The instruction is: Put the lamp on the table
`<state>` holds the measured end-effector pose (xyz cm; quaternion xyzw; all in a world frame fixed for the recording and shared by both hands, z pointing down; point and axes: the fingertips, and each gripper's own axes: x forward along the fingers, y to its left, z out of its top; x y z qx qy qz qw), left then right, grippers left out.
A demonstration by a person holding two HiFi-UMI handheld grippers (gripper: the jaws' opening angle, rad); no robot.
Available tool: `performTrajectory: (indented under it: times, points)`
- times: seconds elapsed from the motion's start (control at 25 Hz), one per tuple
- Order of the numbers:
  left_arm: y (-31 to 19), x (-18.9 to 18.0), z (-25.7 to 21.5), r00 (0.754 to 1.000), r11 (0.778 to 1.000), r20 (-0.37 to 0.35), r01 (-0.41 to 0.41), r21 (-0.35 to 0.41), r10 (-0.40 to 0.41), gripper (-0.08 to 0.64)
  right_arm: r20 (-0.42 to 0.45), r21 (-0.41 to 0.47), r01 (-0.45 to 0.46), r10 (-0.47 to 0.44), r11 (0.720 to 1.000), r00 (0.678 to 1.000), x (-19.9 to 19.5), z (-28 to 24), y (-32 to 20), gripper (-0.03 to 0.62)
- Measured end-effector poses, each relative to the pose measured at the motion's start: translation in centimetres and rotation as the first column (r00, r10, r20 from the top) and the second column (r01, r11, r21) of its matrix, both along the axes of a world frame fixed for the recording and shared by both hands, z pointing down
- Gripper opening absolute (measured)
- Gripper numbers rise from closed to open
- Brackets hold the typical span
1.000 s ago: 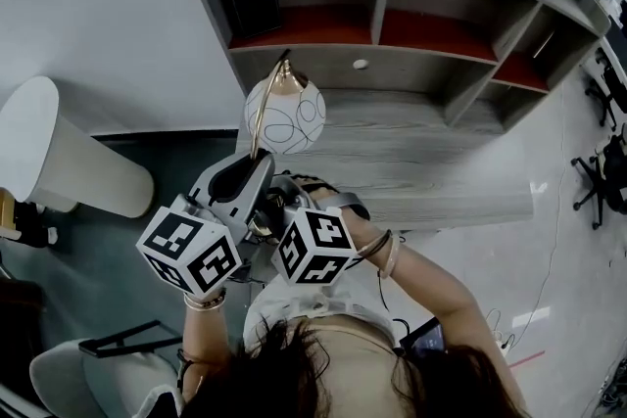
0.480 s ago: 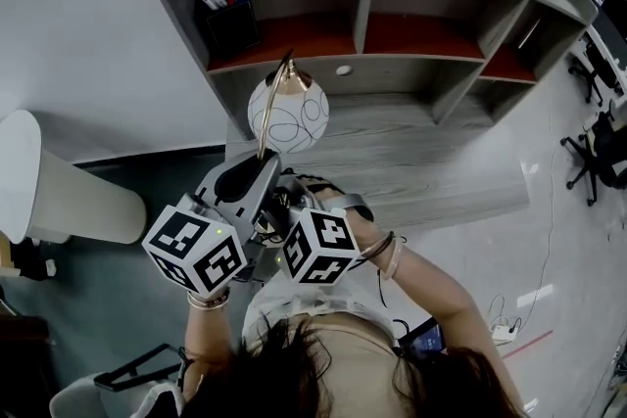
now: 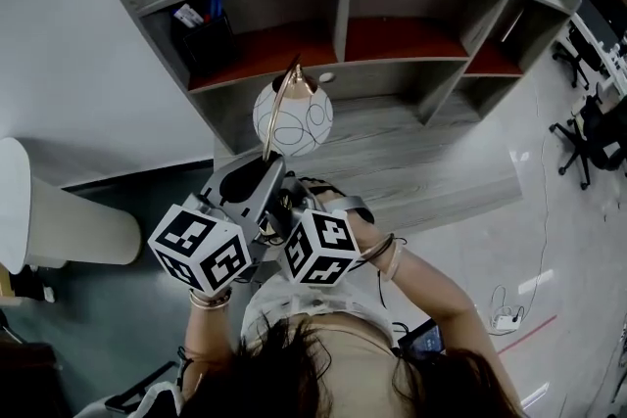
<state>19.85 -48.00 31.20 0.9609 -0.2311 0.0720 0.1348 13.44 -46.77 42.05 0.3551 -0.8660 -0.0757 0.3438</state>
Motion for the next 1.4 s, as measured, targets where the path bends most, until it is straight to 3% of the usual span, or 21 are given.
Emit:
performTrajectory:
  times: [0.56, 1.4]
  points:
    - [-0.9, 3.8, 1.1, 0.995, 0.995, -0.002, -0.100, -0.022, 0.100, 0.037, -0.030, -0.014, -0.097, 0.096, 0.995, 0.995, 3.7, 1.2, -1.5, 0.052]
    - [-2.5, 5.5, 3.0, 0.989, 0.989, 0.015, -0.149, -0.004, 0.149, 0.037, -0.050, -0.018, -0.136, 0.134, 0.991, 0.990, 5.2, 3.1, -3.6, 0.052]
